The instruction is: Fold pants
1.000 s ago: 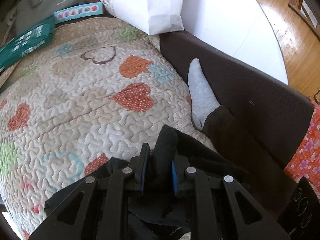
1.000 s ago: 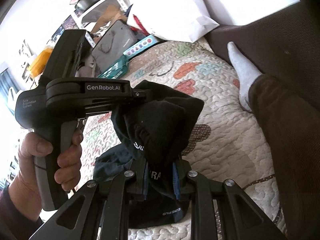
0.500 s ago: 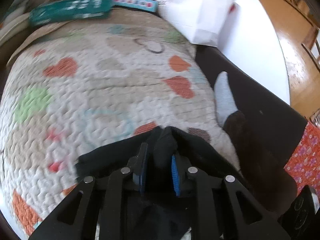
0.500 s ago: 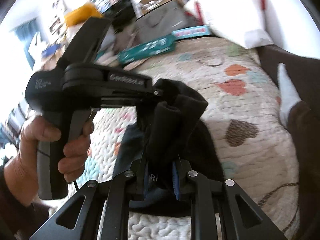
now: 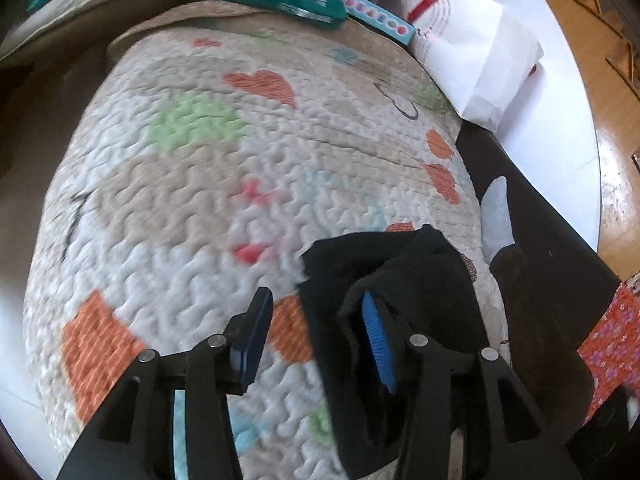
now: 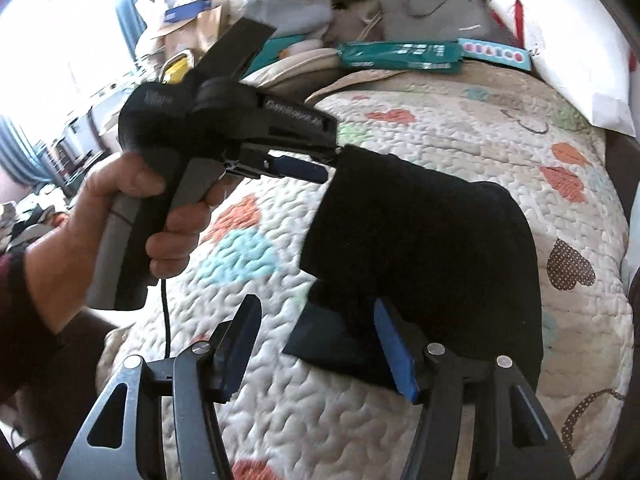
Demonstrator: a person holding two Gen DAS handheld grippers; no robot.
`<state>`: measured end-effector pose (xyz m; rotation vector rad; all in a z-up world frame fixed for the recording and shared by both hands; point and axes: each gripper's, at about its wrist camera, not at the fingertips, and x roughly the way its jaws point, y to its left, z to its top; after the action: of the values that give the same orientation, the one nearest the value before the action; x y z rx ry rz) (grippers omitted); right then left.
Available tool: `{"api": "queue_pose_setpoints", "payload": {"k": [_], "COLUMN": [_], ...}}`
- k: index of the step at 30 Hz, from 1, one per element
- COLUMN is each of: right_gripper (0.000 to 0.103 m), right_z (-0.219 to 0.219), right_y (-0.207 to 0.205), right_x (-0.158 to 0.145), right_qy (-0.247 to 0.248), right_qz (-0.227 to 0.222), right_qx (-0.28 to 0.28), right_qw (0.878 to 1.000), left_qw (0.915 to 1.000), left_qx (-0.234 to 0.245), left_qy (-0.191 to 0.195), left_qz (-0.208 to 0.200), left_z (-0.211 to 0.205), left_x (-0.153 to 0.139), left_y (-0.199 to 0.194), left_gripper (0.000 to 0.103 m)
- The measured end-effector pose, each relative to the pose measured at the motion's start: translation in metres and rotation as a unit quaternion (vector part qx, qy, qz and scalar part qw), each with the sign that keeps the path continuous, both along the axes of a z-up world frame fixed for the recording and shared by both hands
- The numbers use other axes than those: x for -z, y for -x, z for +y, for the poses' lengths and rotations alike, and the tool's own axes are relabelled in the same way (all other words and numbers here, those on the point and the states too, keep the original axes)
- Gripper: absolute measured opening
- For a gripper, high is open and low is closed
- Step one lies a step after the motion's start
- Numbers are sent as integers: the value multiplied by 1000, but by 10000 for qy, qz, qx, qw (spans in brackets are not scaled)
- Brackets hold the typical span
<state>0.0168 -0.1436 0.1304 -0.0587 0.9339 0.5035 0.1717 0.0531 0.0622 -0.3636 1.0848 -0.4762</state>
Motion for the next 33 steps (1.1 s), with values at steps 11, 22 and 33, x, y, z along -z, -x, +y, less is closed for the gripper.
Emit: {"api": "queue_pose_setpoints", "payload": {"k": [11,22,33], "right_gripper": [64,78,81], "right_z": [-12,58,-64], "right_y": [-50,-93,-83], "right_x": [-28,40,-16], "right_qy": [337,1983,313], "right_qz": [-276,62,141], "right_qx": [849,337,1113], "right_qw": [9954,9795,9932], "left_qw": [9909,9892,9928], "left_qx": [-1337,-1465,-636], "left_qy": [40,16,916], "left_qz": [150,55,446], "left_z": [75,68,0], "left_x": [17,11,27], "left_y": [25,33,26], "left_gripper": [47,48,57]}}
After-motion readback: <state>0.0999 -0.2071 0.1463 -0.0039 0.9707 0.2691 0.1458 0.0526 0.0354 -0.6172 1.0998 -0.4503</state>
